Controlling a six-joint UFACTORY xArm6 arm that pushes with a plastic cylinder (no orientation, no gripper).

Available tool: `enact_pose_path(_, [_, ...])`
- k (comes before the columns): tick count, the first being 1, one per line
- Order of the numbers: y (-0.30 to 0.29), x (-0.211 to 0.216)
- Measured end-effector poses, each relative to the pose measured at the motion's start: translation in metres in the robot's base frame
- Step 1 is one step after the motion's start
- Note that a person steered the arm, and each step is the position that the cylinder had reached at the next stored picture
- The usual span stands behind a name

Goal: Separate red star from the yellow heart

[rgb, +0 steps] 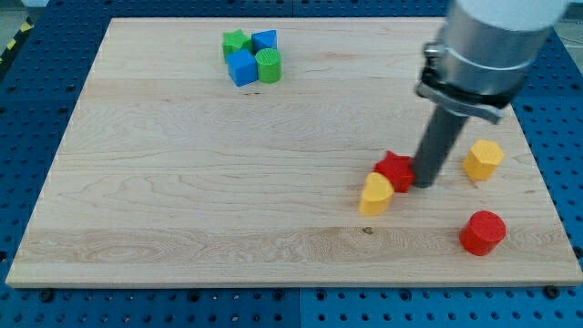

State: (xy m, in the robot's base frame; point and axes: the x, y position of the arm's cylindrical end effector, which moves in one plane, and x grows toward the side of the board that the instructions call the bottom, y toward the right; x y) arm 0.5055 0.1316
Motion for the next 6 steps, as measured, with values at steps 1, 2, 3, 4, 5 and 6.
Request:
enact_pose_path(1, [-0.022, 0.000])
enact_pose_path(2, [-0.004, 0.006])
enact_pose_path(3, [-0.003, 0.032])
enact_pose_path(4, [-0.034, 0.029])
enact_pose_path(5, [-0.086, -0.007])
enact_pose_path(6, [-0.118, -0.033])
